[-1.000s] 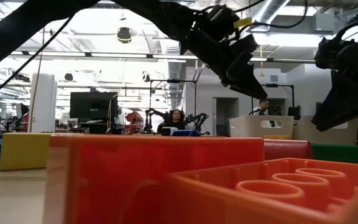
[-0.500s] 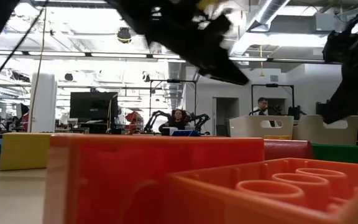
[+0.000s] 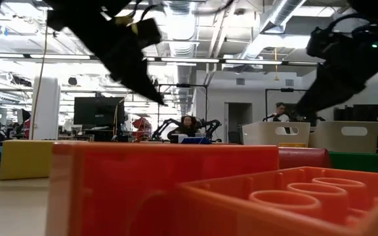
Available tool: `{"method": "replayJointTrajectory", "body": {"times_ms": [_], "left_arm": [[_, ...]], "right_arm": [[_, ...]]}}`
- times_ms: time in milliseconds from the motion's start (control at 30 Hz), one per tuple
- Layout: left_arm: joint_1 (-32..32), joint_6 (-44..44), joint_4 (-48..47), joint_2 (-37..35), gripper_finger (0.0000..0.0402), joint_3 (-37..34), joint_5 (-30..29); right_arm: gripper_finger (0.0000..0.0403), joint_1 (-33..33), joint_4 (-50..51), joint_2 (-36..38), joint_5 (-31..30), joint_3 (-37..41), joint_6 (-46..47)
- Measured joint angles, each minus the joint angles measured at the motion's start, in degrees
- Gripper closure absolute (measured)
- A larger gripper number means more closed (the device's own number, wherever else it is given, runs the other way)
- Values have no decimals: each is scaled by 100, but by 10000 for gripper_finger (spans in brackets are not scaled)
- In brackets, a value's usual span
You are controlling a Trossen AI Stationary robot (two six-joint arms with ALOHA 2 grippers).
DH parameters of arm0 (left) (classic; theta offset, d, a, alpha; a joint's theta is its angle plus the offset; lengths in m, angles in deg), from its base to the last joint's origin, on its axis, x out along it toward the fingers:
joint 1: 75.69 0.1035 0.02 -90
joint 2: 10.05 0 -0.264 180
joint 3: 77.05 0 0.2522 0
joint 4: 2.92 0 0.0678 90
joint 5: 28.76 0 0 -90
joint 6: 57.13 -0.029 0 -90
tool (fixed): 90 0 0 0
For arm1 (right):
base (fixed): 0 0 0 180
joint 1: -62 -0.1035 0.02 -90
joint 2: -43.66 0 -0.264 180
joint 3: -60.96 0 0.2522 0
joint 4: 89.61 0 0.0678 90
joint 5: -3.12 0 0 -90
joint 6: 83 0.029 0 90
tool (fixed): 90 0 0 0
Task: Sort blocks by size
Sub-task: Put the large red triangular wooden block into the white bin
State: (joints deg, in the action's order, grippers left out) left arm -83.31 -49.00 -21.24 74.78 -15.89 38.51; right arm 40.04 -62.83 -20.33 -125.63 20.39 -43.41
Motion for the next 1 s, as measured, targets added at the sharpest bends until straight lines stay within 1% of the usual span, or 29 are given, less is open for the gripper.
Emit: {"method": "replayJointTrajectory", "body": {"times_ms": [167,367,467,600,667,767,867,1000], "left_arm": [[-253,1113,-1409,-288,254,-139,-66],[-851,1855,-2502,-368,250,-204,-56],[-1228,2232,-2809,-411,250,-204,-243],[-1893,2799,-2996,-530,250,-352,-1005],[-2165,3115,-3084,-635,250,-497,-1208],[-2438,3625,-3198,-837,250,-720,-1170],[-2514,4038,-3198,-1105,250,-936,-896],[-2488,4066,-3149,-1436,250,-1034,-616]], "right_arm": [[144,400,-194,0,133,-124,-834],[144,661,-207,0,140,-205,-1442],[144,780,-251,0,215,-205,-1652],[144,1019,-408,0,563,-205,-1910],[144,1109,-522,0,604,-205,-2057],[144,1224,-736,0,759,-205,-2294],[144,1362,-965,0,1023,-205,-2468],[144,1507,-1119,0,1211,-205,-2511]]}}
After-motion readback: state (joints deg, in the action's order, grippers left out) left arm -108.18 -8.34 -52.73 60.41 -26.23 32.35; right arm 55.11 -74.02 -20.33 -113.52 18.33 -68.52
